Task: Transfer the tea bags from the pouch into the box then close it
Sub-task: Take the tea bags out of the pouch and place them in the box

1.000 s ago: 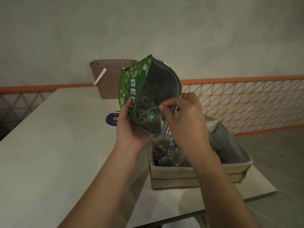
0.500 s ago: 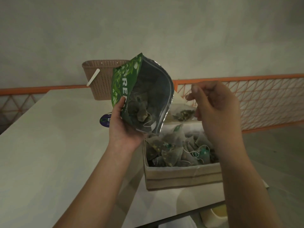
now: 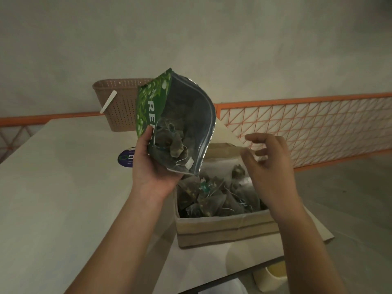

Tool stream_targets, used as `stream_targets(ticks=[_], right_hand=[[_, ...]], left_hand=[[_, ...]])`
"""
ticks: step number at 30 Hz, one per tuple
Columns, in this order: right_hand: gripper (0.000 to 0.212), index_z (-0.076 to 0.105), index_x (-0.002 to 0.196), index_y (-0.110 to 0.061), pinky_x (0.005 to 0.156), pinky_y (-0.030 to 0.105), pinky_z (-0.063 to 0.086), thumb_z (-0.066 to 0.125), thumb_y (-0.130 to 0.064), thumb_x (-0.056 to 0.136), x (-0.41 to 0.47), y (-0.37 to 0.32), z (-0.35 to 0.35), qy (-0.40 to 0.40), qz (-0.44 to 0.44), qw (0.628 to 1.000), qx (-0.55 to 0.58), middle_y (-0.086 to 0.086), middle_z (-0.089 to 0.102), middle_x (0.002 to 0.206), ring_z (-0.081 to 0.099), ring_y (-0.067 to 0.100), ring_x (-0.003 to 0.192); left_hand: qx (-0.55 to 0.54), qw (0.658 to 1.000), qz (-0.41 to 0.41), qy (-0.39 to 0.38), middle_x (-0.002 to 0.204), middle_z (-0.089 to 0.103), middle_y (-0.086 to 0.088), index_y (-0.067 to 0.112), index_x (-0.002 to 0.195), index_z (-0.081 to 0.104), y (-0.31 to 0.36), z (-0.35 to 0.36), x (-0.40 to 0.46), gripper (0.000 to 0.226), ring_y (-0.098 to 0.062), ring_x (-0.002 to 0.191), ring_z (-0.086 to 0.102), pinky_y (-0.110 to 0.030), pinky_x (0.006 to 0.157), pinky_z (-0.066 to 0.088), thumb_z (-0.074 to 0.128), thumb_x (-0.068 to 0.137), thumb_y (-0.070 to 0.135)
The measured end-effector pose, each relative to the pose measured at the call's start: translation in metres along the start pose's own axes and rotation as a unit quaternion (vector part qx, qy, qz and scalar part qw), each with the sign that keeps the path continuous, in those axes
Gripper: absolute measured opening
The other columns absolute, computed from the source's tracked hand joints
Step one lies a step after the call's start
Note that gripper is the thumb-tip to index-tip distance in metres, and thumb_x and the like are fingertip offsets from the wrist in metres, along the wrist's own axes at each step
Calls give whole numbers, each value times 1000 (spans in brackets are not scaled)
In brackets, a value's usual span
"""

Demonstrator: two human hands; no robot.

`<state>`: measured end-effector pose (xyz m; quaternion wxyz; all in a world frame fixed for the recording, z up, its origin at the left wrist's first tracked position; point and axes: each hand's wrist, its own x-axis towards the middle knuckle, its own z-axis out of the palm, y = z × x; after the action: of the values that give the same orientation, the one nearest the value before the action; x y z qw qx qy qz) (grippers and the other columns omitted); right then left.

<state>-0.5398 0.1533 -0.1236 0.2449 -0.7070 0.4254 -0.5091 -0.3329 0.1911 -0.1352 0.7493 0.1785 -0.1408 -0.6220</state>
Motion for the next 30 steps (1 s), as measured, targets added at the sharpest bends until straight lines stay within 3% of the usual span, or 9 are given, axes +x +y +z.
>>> stream_targets(ticks=[5,7,9,12,16,22,25,27,30], right_hand=[[9,72,93,-36,63,6,42,68,-28,89,-4,-1,4,-226,20,970,-86,-23,64,90,57,-9,79],[14,71,99,-41,71,8,41,70,-40,85,-4,1,8,-331,38,931,-152,-31,60,89,55,-11,82],[34,66,110,-45,89,25,48,73,-50,77,-2,5,12,-381,43,895,-228,-28,58,104,55,-2,98],[69,46,134,-47,106,50,40,75,-52,72,1,4,16,-385,81,862,-321,-7,46,140,42,24,131],[75,30,149,-27,107,53,37,66,-43,85,4,0,20,-346,107,833,-419,6,28,153,24,33,141],[46,42,139,-41,115,53,26,54,-37,94,-8,-11,25,-312,-19,910,-273,-8,34,146,29,20,137],[28,63,122,-35,108,41,40,52,-42,96,-10,-13,25,-457,-6,866,-203,-11,56,131,51,6,116],[27,71,105,-34,109,41,38,50,-48,96,-10,-18,22,-503,-3,842,-194,-17,66,108,58,0,98],[17,65,84,-36,104,41,40,55,-48,92,-7,-31,18,-375,-2,919,-119,-18,59,95,55,0,93]], left_hand=[[9,1000,8,10,150,55,-12,17,143,60,-2,-2,1,58,-31,142,48,-46,121,33,52,98,51],[11,1000,10,6,152,54,-11,18,145,58,-2,-2,2,58,-31,143,47,-46,121,33,51,98,51],[7,1000,10,3,151,54,-11,18,146,57,-2,-2,2,57,-31,142,48,-46,120,34,50,99,51],[8,1000,9,2,149,56,-12,18,145,57,-1,-2,1,57,-32,141,50,-47,119,35,48,100,51],[9,1000,17,11,146,59,-12,19,143,60,1,-2,-2,55,-32,138,53,-47,114,41,49,100,51],[11,1000,18,21,144,61,-13,18,142,61,1,-5,-2,56,-34,136,55,-48,113,43,50,98,52],[9,1000,19,15,147,59,-13,18,144,59,1,-6,-1,57,-33,139,52,-47,117,39,50,98,51],[9,1000,17,13,152,54,-12,18,146,56,3,-7,-1,59,-32,143,47,-45,119,35,52,98,51],[15,1000,18,15,161,41,-9,18,151,50,6,-7,-1,64,-29,151,35,-43,124,27,54,96,51]])
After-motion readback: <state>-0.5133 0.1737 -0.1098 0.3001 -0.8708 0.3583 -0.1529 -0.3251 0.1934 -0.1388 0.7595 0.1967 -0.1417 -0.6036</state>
